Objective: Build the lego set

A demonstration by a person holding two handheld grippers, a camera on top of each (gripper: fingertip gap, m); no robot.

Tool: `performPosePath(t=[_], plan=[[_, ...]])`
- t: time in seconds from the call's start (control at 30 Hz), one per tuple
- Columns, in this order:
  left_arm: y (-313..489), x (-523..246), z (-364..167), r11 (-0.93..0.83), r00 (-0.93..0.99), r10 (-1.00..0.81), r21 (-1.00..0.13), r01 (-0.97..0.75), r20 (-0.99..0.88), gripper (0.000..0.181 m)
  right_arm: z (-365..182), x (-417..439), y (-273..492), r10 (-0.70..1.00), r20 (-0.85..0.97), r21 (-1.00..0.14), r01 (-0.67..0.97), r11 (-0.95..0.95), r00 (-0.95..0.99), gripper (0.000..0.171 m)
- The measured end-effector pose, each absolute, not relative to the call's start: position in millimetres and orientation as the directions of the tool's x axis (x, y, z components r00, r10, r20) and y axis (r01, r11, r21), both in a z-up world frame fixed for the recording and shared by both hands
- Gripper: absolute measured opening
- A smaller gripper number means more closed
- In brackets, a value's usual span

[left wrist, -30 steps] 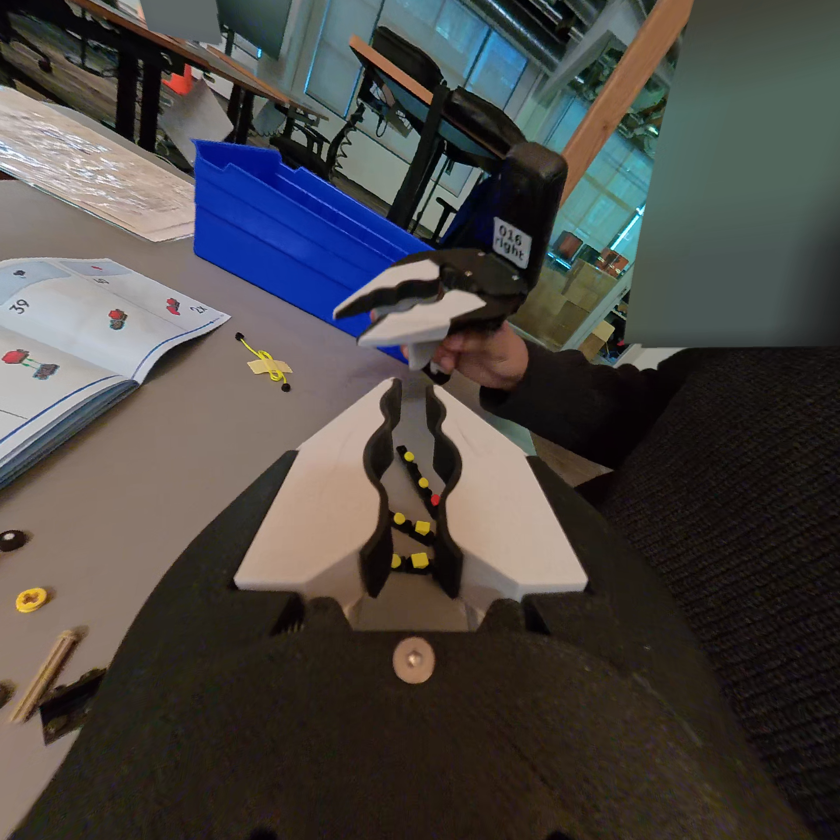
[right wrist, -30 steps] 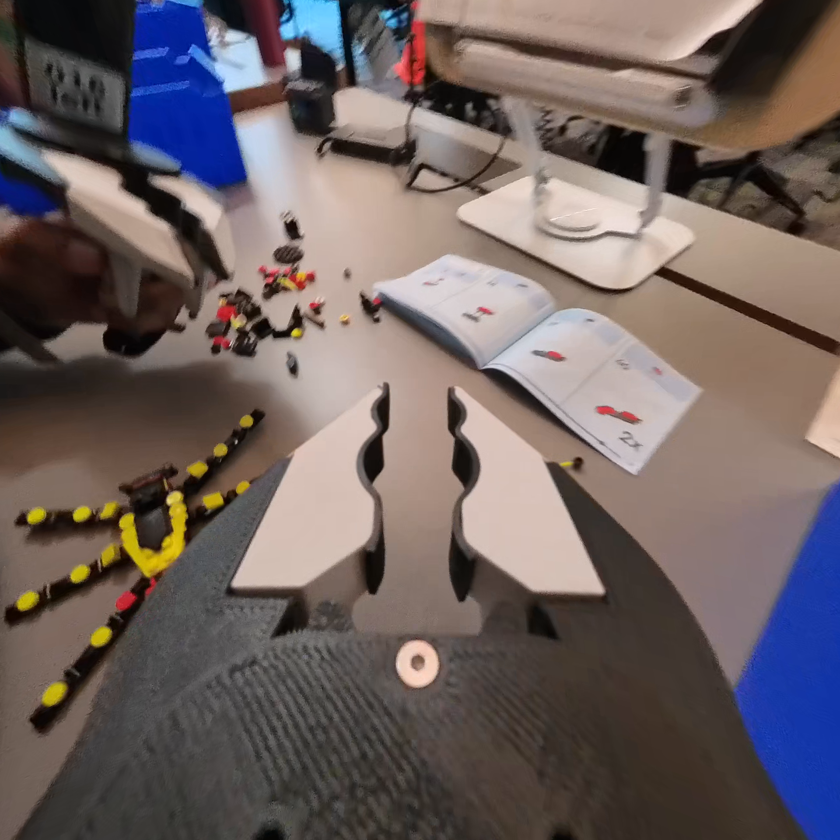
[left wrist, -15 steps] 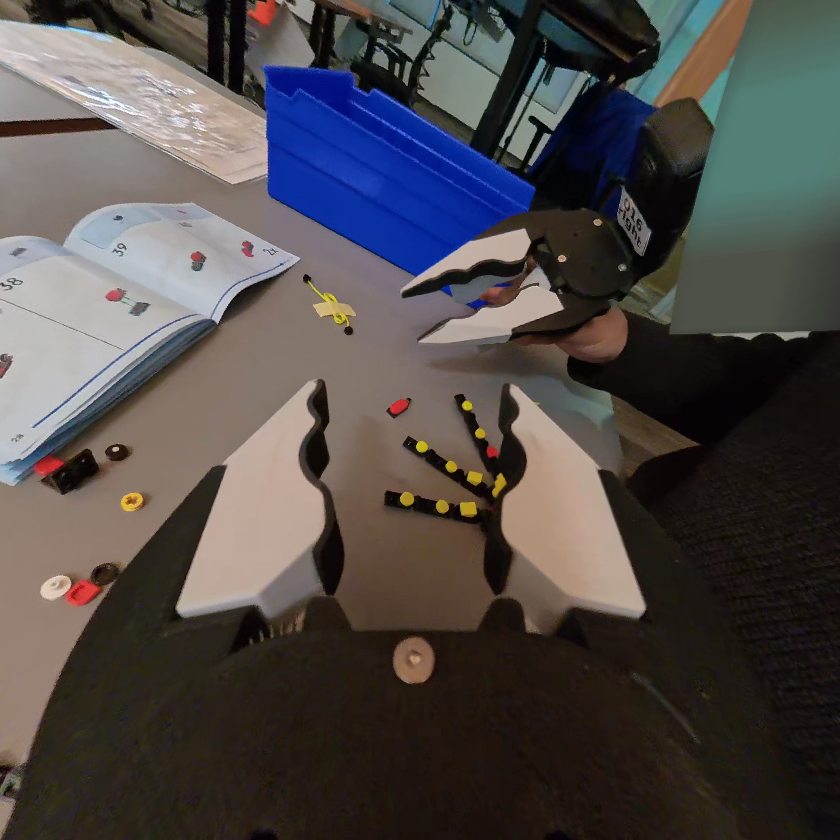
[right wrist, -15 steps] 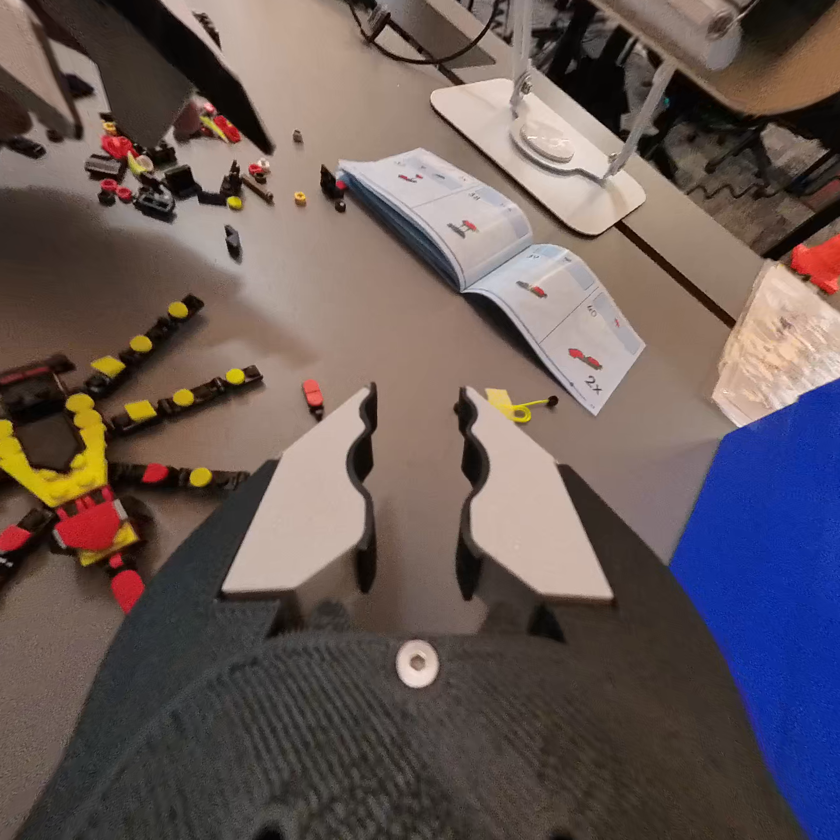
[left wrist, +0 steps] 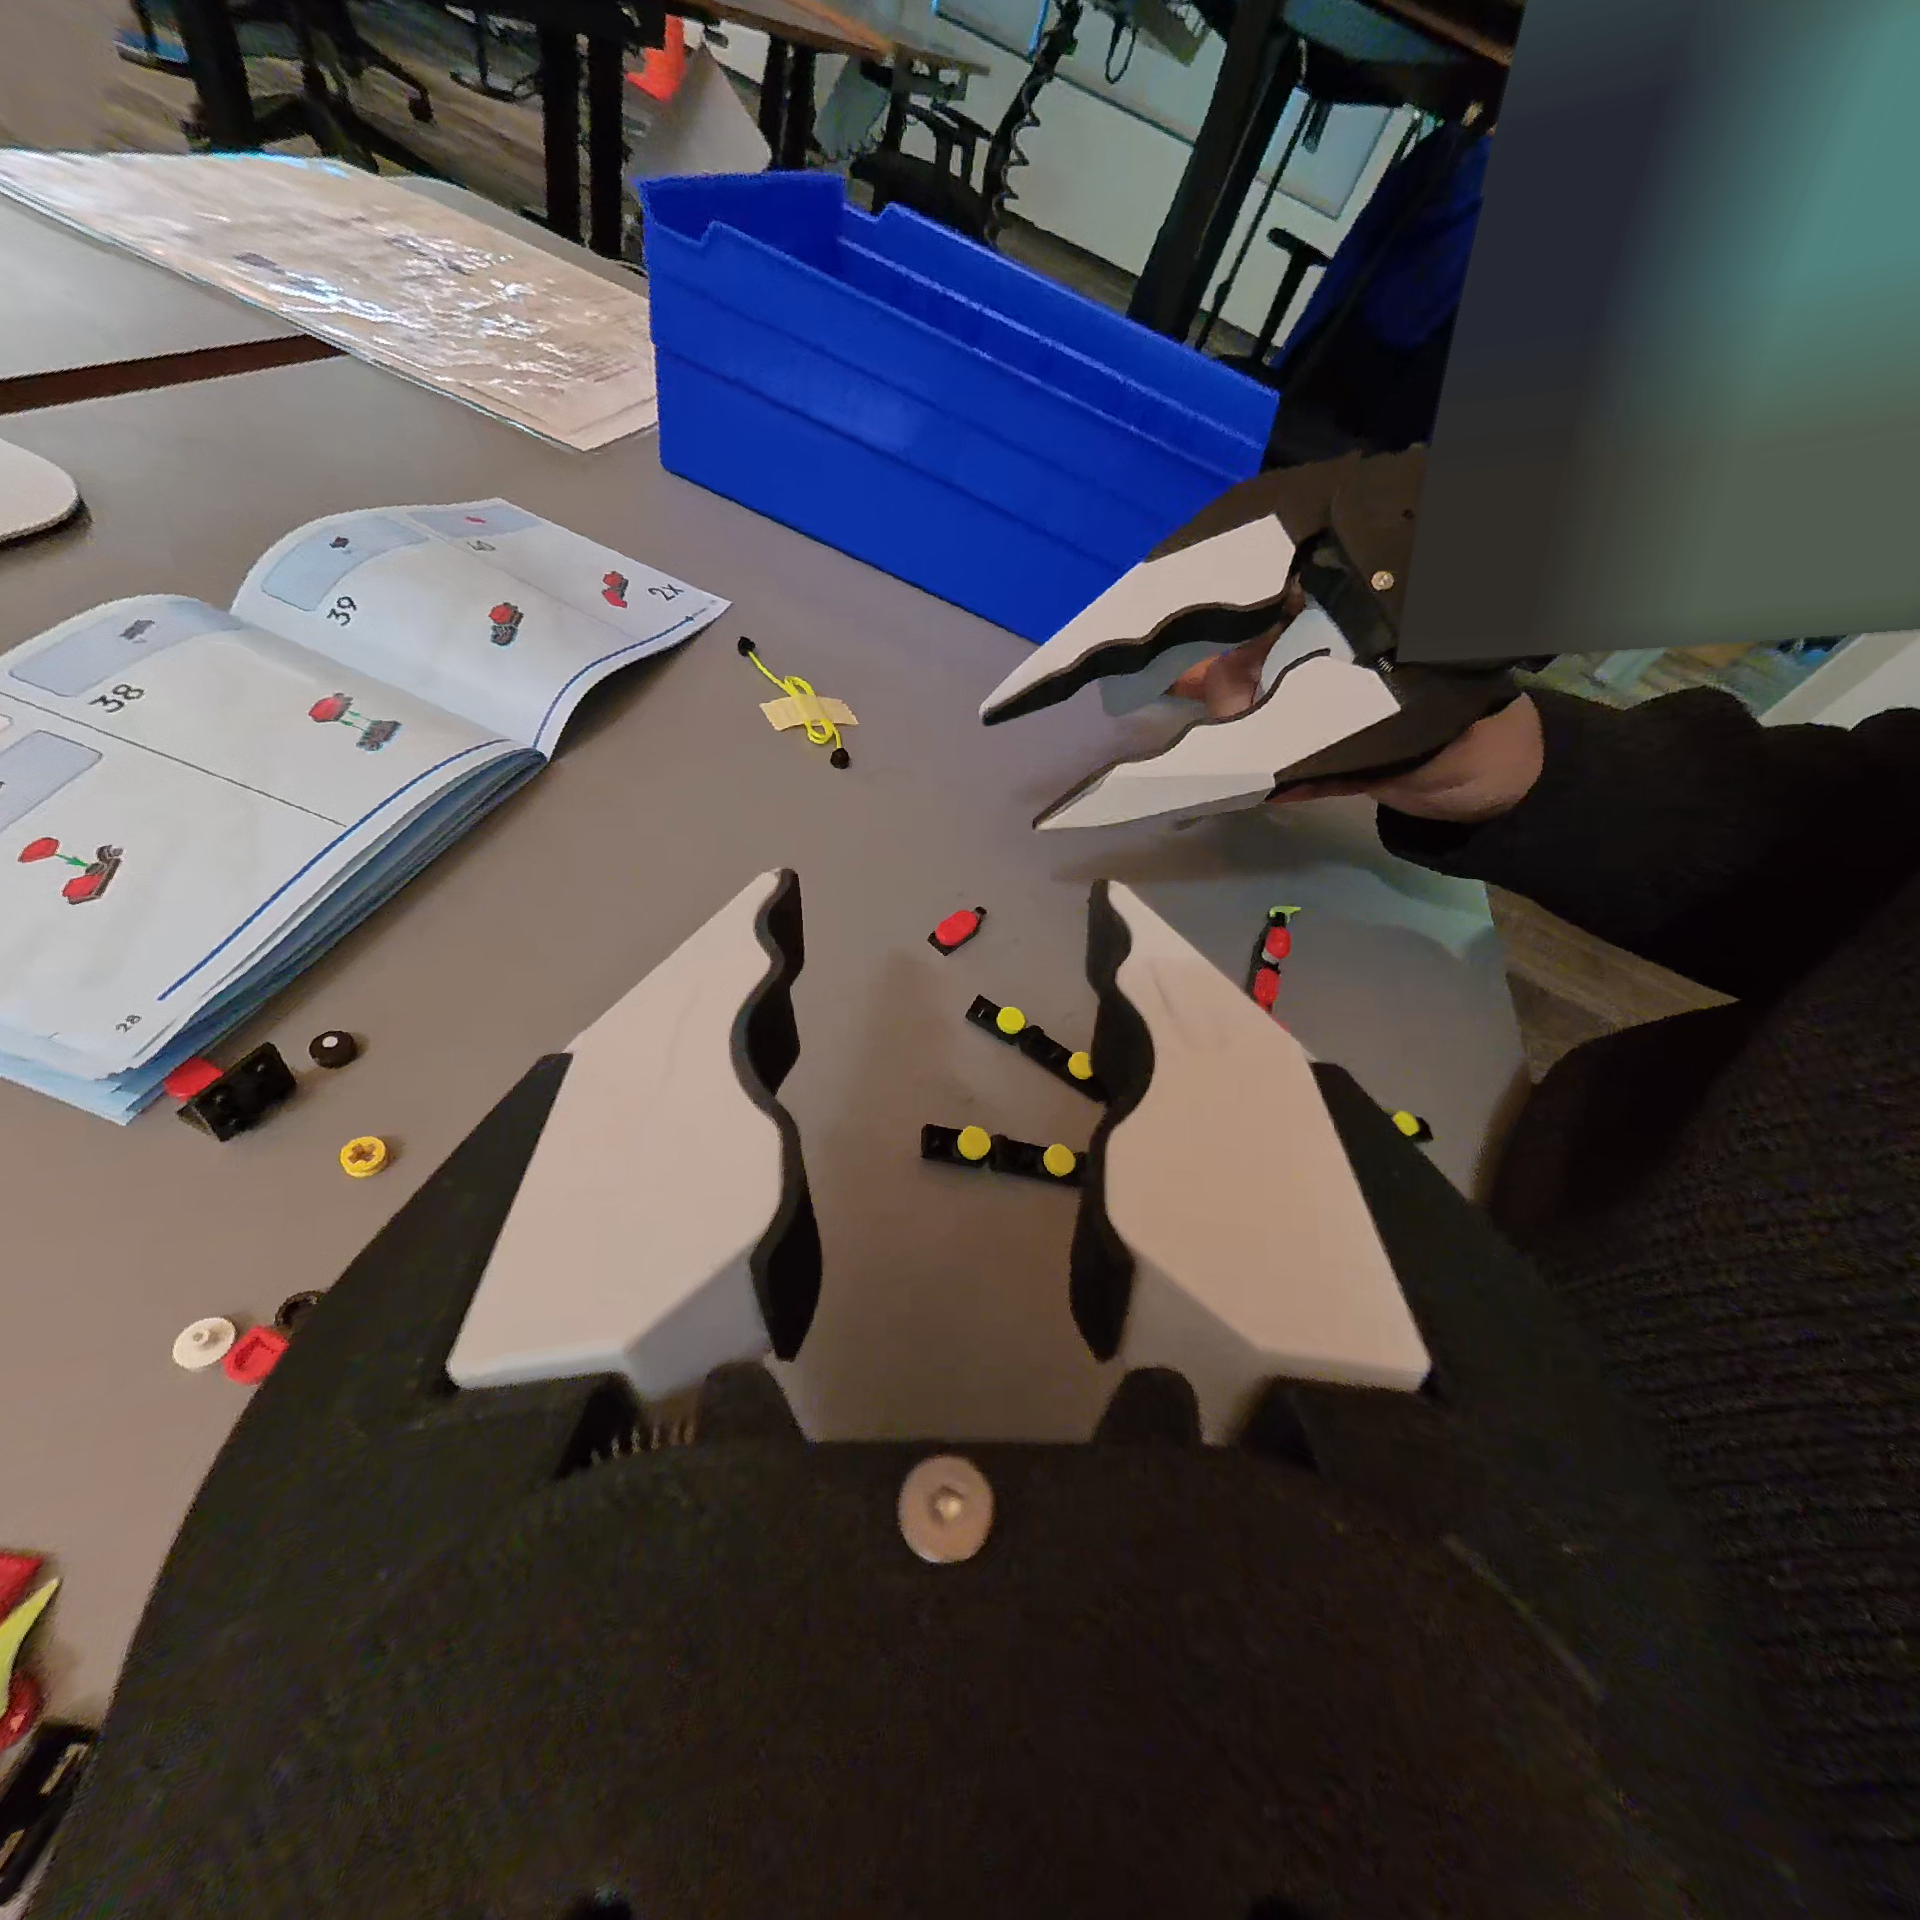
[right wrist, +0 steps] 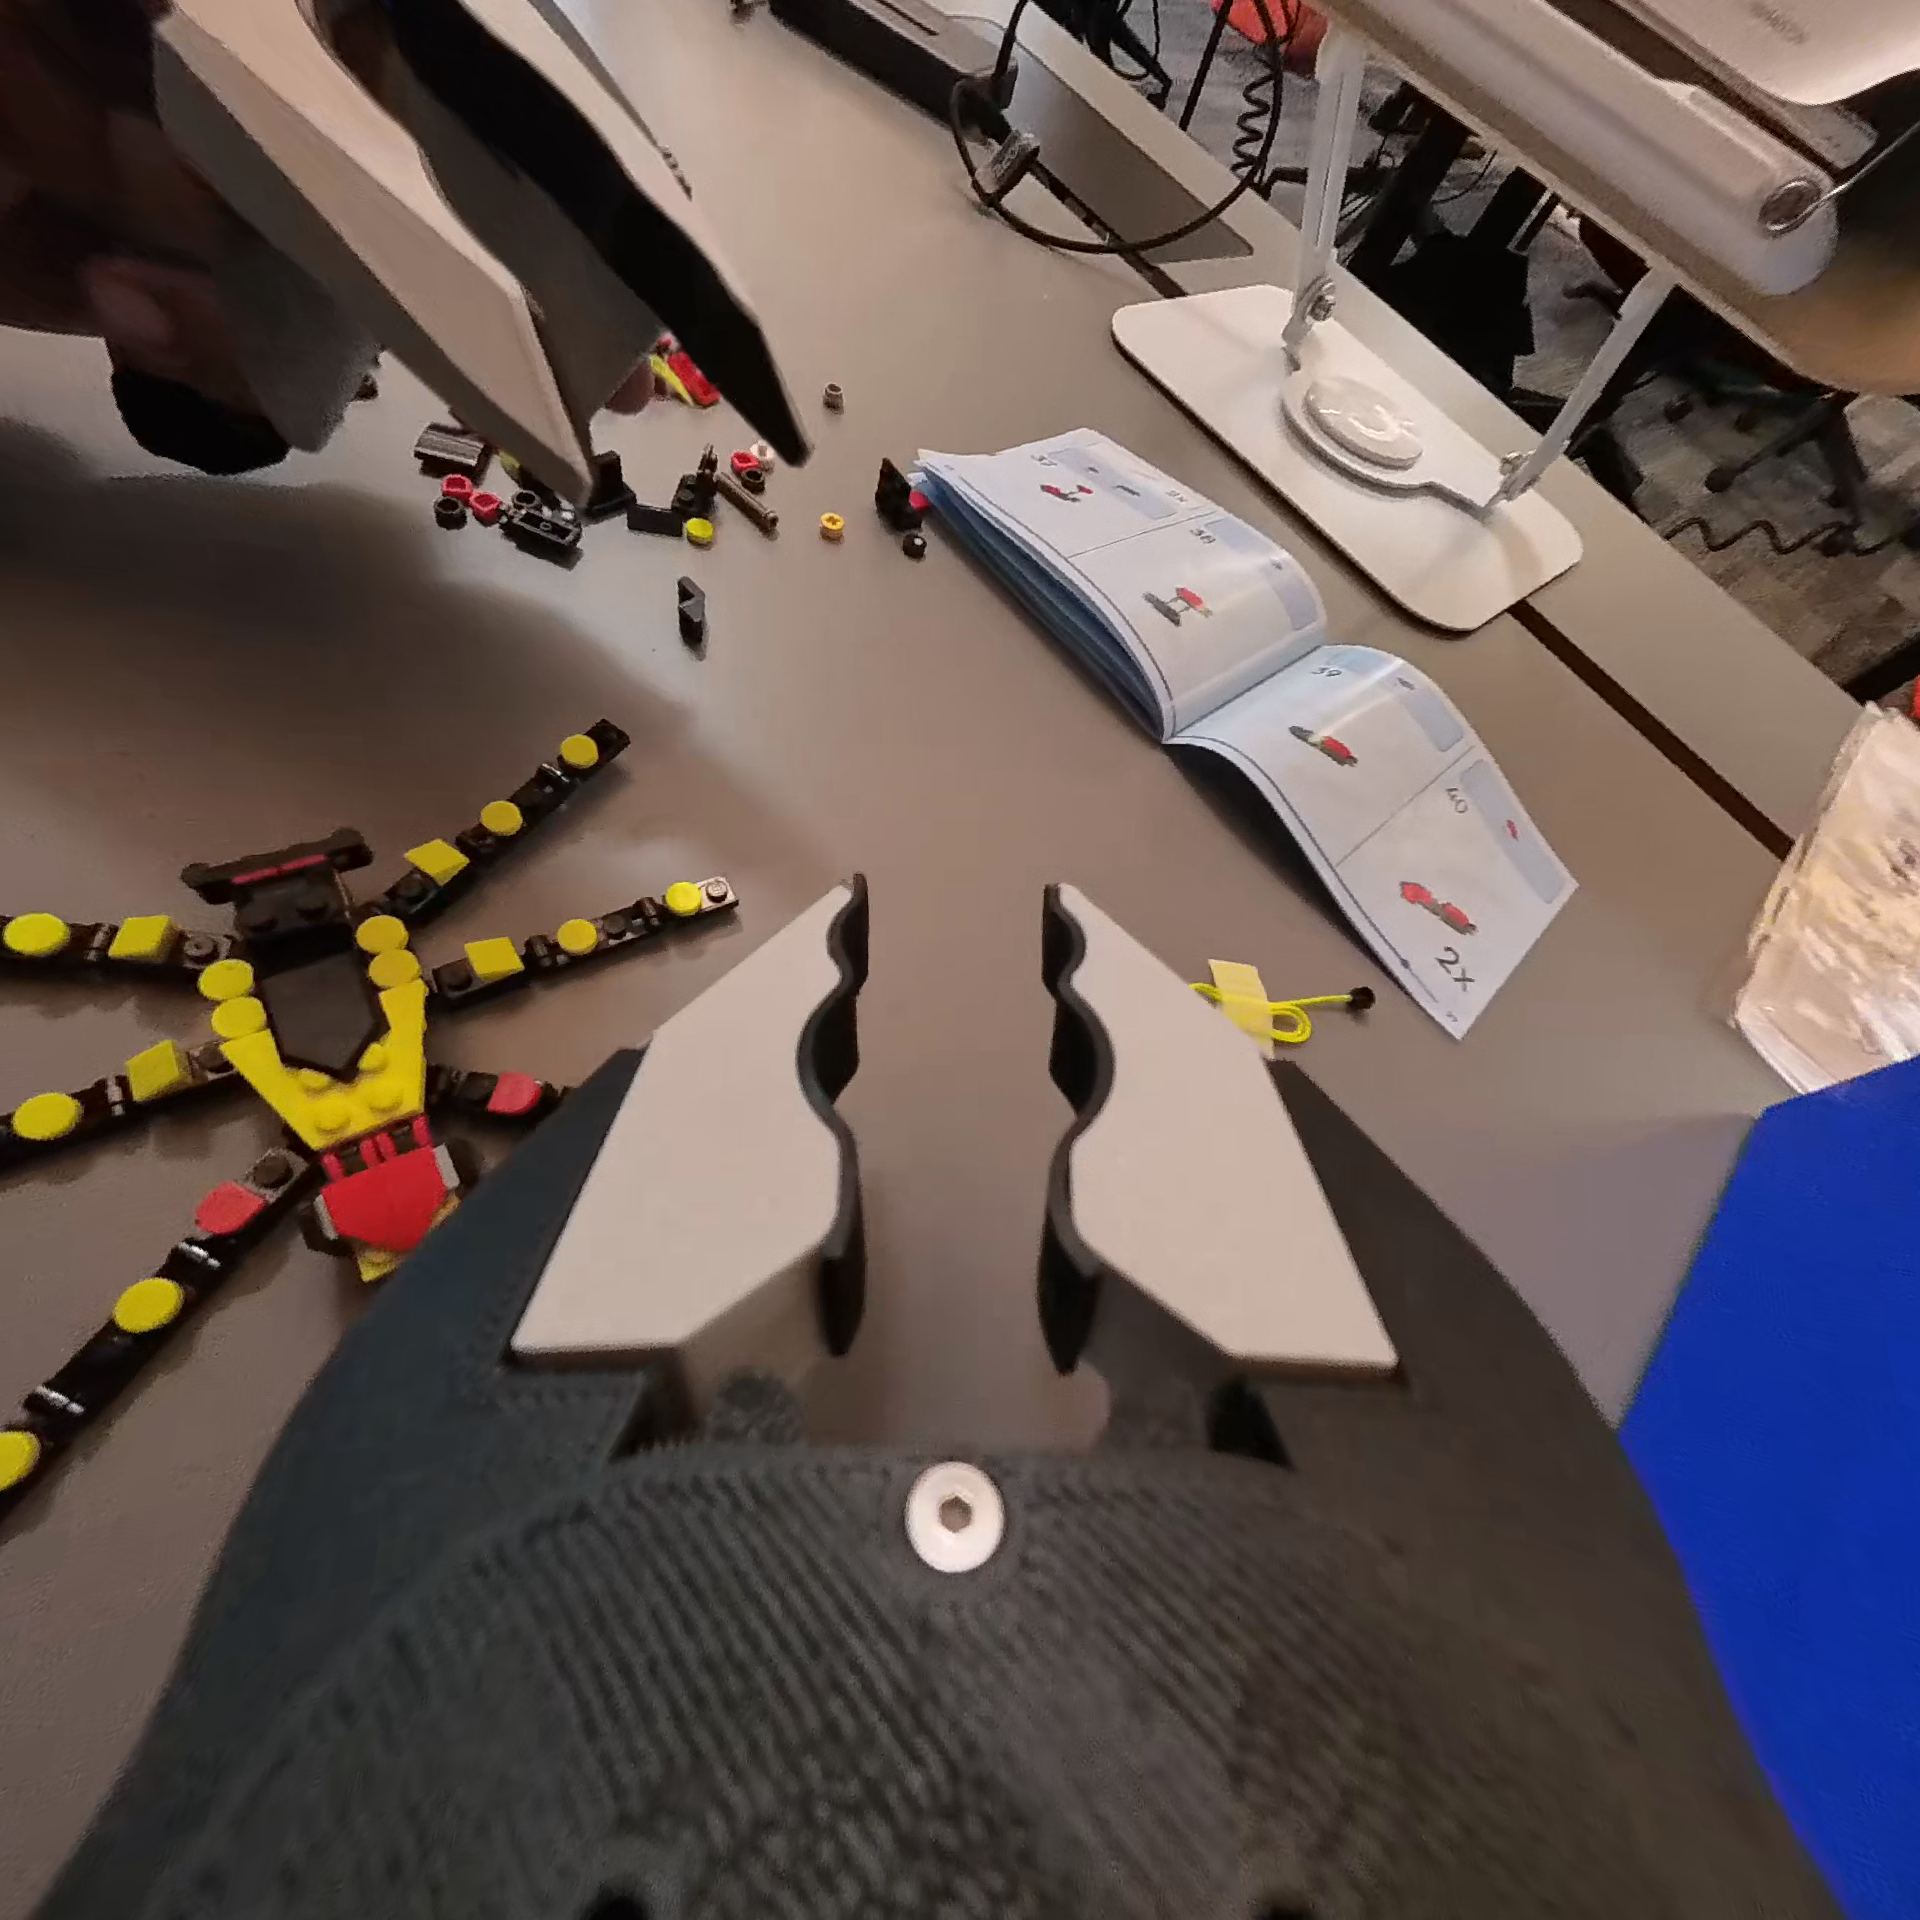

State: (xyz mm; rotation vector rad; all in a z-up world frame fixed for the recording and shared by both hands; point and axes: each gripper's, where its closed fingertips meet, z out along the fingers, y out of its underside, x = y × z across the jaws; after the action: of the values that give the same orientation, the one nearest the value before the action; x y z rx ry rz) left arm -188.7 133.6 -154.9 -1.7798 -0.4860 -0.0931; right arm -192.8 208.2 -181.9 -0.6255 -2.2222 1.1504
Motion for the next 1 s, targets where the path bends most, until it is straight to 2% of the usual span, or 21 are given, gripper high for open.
performPosePath(t=[1.0], plan=[[129,-198,-161,-0.161,0.880,0.310,-0.892,0.422,0.361,0.047,-198,-196,217,0.647,0.220,-0.810,0.233,0.538,-0.730,0.032]])
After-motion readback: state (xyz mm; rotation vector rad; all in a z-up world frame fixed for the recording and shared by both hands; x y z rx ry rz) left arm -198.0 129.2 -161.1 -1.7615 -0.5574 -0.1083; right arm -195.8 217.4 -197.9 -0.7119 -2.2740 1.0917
